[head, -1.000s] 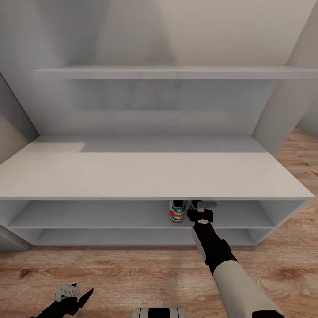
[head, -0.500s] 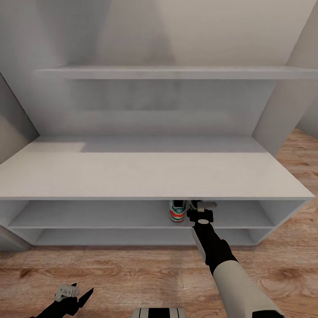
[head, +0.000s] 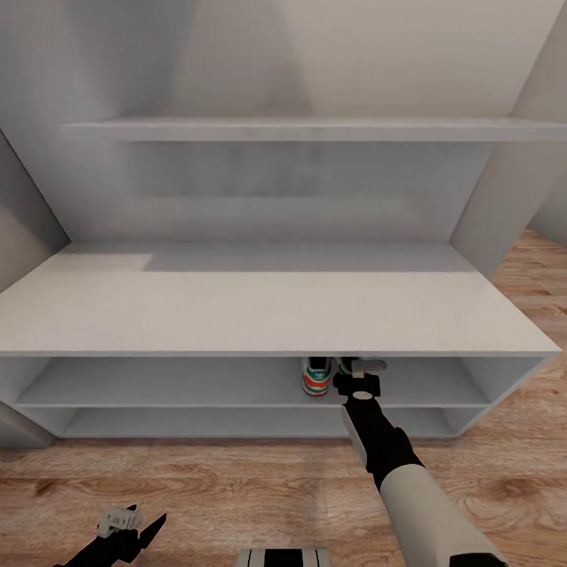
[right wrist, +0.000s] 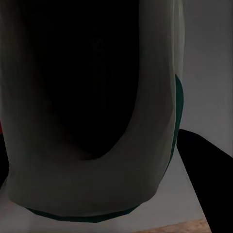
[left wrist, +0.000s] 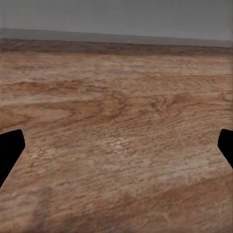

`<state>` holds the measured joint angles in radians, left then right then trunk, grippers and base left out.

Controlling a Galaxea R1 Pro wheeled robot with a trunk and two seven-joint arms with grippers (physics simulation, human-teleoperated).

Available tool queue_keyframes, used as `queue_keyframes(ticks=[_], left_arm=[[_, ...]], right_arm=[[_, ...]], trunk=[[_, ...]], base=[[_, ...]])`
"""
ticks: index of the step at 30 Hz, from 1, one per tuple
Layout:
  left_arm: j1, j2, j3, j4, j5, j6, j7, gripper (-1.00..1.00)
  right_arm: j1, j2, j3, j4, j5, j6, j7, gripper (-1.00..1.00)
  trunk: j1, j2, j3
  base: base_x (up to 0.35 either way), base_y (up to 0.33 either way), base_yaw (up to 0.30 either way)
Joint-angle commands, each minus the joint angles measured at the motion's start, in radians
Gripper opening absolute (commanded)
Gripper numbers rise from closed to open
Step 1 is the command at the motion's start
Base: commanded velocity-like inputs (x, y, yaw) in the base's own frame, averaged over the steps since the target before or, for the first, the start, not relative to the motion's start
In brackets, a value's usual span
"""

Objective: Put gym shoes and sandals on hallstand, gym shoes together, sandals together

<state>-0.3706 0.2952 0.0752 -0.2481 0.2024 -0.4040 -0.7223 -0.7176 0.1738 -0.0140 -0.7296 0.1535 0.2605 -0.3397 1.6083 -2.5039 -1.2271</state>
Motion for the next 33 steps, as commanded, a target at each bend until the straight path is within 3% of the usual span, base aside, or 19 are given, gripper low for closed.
queue_keyframes(ticks=[1, 12, 13, 33], left_arm=[[-0.001, 0.000, 0.008, 0.001, -0.001, 0.001, -0.008, 1.00], [-0.001, 0.000, 0.008, 0.001, -0.001, 0.001, -0.008, 1.00], [-0.001, 0.000, 0.008, 0.001, -0.001, 0.001, -0.008, 1.00], [-0.001, 0.001, 0.008, 0.001, -0.001, 0.001, -0.008, 1.00]], right_arm=[[0.000, 0.001, -0.001, -0.002, 0.011, 0.009, -0.002, -1.00], [0.000, 0.001, -0.001, 0.000, 0.011, 0.009, -0.001, -1.00], [0.000, 0.001, -0.001, 0.000, 0.011, 0.009, -0.001, 1.00], [0.000, 0.001, -0.001, -0.001, 0.011, 0.008, -0.001, 1.00]], trunk=[[0.000, 0.000, -0.001], [0.000, 0.000, -0.001], [0.000, 0.000, -0.001], [0.000, 0.000, -0.001]], base=[[0.000, 0.000, 0.000], [0.025, 0.000, 0.000], [0.069, 0.000, 0.000], [0.008, 0.000, 0.000]])
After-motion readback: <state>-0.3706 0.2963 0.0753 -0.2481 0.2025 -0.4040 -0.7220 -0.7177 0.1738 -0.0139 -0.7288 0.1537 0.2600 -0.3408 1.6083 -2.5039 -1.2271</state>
